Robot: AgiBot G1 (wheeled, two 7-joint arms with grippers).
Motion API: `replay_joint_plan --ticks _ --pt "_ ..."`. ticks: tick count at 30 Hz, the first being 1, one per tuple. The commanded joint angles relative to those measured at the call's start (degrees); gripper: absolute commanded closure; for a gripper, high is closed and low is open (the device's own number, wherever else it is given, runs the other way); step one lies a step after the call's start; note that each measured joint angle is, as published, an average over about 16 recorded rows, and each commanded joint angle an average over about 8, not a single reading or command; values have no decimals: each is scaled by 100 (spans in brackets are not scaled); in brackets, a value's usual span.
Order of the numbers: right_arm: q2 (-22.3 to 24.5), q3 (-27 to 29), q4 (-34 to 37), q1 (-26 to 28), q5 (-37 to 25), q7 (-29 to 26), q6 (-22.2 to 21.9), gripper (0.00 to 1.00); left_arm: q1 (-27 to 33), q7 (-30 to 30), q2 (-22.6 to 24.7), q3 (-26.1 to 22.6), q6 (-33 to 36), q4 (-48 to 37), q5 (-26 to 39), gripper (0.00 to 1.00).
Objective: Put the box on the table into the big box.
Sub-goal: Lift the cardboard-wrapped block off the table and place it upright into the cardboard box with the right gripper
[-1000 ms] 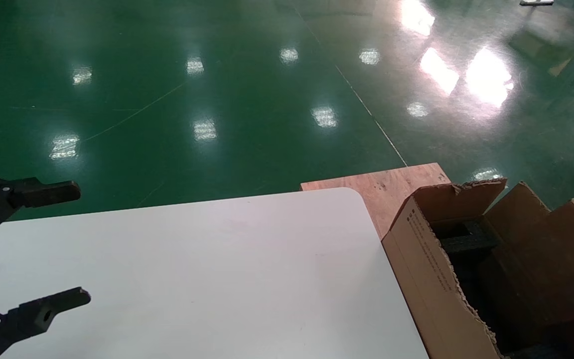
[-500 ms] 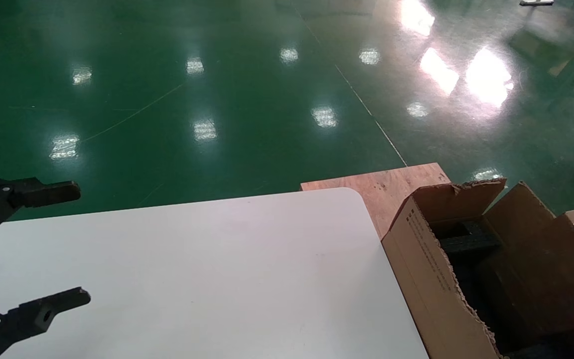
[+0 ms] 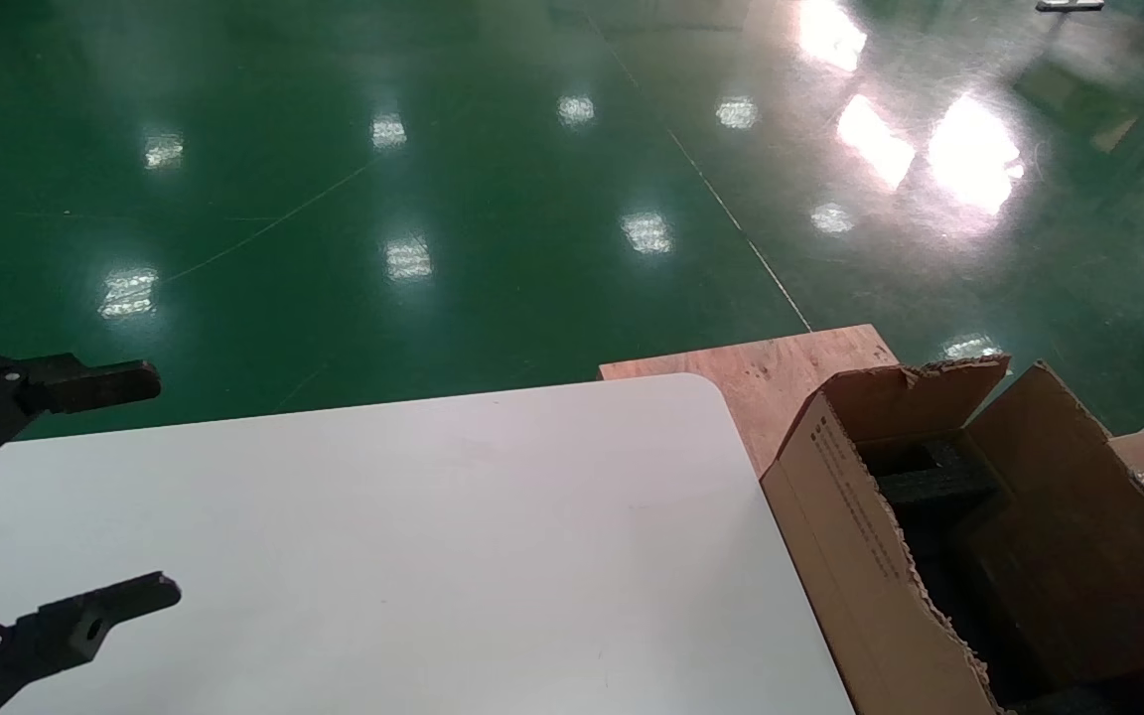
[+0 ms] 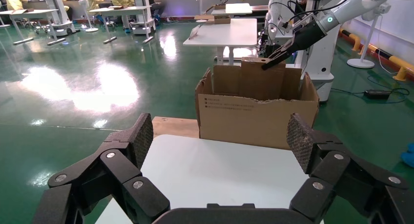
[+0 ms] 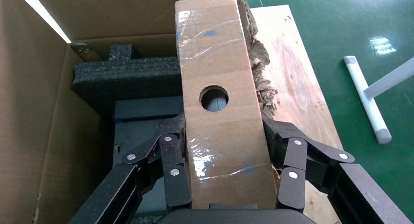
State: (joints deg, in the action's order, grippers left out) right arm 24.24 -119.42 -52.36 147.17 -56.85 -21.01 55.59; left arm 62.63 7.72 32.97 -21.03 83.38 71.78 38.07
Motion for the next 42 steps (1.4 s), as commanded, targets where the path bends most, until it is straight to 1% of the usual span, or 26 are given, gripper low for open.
replay_joint_plan --ticks 1,11,19,26,35,42 --pt "-37 -73 58 48 -2 30 -11 100 0 0 0 0 0 0 0 0" --pt "-260 -490 338 406 69 200 -61 100 0 0 0 0 0 0 0 0" --pt "-484 -1080 470 950 241 391 -152 100 0 0 0 -1 0 0 0 0" --pt "-576 -1523 641 1342 418 568 -167 100 0 0 0 -1 0 0 -1 0" --pt "-630 -1765 908 1455 558 750 -106 100 0 -1 0 -1 0 0 -1 0" --pt "-627 -2015 928 1507 635 813 -195 100 0 -1 0 -1 0 0 -1 0"
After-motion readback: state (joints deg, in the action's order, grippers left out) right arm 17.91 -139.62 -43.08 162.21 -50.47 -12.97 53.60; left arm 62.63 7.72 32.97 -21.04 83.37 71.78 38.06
